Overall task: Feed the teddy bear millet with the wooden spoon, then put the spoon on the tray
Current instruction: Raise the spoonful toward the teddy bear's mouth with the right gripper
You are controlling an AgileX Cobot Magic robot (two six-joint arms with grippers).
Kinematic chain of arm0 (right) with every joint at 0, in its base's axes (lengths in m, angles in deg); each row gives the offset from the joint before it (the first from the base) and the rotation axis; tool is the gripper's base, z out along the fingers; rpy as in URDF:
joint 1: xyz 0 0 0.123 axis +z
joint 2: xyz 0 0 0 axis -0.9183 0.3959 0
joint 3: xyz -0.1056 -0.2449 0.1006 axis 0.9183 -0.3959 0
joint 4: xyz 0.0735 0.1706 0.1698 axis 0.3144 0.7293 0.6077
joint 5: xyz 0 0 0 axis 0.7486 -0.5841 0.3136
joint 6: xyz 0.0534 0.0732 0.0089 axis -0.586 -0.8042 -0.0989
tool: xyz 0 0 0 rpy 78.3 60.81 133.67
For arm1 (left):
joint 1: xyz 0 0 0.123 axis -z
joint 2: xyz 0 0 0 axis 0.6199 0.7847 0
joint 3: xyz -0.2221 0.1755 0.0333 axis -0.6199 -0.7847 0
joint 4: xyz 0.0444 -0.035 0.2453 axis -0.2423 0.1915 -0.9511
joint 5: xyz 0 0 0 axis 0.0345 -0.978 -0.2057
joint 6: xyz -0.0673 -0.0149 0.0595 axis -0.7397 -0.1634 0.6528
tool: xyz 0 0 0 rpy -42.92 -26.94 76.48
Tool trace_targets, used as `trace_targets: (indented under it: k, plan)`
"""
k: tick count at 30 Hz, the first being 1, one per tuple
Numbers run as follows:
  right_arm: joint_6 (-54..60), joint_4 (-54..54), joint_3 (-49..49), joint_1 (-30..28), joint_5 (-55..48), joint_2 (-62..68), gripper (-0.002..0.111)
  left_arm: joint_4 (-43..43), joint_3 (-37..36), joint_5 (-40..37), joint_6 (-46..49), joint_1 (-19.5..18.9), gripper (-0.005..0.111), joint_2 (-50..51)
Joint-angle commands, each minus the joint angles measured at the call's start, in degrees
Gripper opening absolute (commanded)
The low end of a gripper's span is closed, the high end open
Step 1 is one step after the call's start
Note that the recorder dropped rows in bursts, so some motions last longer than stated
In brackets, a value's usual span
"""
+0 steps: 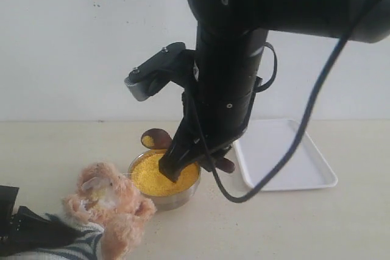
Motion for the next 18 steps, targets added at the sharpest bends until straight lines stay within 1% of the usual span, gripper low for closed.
trace_targets:
  k: [1,6,11,15,18]
  plan:
    - [1.2,2.7,-4.1,0.0,-0.1,-4.4,0.0,3.0,-0.1,-1.9,0.5,0.1,0.004,-0.2]
    - [1.2,2.7,-6.8,0.0,-0.1,-5.0,0.0,3.8,-0.1,-1.9,1.9,0.1,0.004,-0.2]
    - [1.8,6.4,-8.6,0.2,-0.1,-5.0,0.0,4.1,-0.1,-1.9,2.2,0.1,0.004,-0.2]
    - [1.9,6.7,-8.6,3.3,3.5,-5.0,0.0,4.2,-0.1,-1.9,2.2,0.1,0.004,-0.2]
    - [1.9,5.9,-8.6,7.2,6.5,-5.0,0.0,4.3,-0.1,-1.9,2.2,0.1,0.004,-0.2]
